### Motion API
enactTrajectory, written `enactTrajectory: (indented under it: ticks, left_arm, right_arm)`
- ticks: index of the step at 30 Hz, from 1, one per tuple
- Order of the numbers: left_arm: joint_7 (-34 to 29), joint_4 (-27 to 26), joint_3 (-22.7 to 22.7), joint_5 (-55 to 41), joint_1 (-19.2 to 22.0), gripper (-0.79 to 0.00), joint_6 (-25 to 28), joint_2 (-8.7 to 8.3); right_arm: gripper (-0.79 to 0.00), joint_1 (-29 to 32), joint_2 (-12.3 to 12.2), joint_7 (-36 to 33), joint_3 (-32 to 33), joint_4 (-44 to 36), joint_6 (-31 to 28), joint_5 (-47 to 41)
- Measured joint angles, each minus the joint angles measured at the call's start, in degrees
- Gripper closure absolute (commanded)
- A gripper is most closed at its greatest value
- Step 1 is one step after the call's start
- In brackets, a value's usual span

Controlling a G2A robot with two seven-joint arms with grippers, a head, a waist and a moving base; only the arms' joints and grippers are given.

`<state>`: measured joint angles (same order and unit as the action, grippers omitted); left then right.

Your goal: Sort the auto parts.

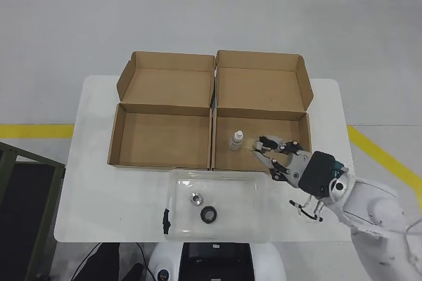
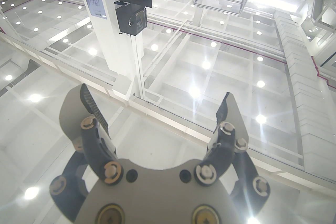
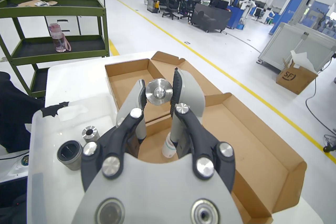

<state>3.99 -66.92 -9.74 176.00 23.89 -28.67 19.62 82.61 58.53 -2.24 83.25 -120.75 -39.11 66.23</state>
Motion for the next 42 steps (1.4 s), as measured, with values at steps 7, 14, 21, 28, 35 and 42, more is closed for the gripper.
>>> enactTrajectory:
  ticks: [7,14,21,28,35,42]
  left_arm:
    - [0.0,0.0,0.0,0.0,0.0,-0.785,0.0,0.0]
    - [0.0,0.0,0.0,0.0,0.0,-0.785,0.0,0.0]
    - [0.0,0.0,0.0,0.0,0.0,-0.785,0.0,0.0]
    - [0.0,0.0,0.0,0.0,0.0,-0.785,0.0,0.0]
    - [0.0,0.0,0.0,0.0,0.0,-0.785,0.0,0.0]
    - [0.0,0.0,0.0,0.0,0.0,-0.785,0.0,0.0]
  right_arm:
    - [0.0,0.3,-0.3,-5.5,0.9,3.8,0.2,2.0]
    - [0.0,-2.4,-0.3,-11.8,-0.9,8.7,0.2,2.8]
    - [0.0,-6.8,-0.1,-17.8,-4.4,13.3,0.3,3.0]
    - [0.0,-11.5,0.4,-21.2,-7.8,17.6,3.0,3.9]
    - [0.0,-17.0,1.2,-25.0,-11.8,22.4,3.5,2.8]
    - [0.0,-20.7,1.9,-27.3,-15.8,26.7,3.9,2.4]
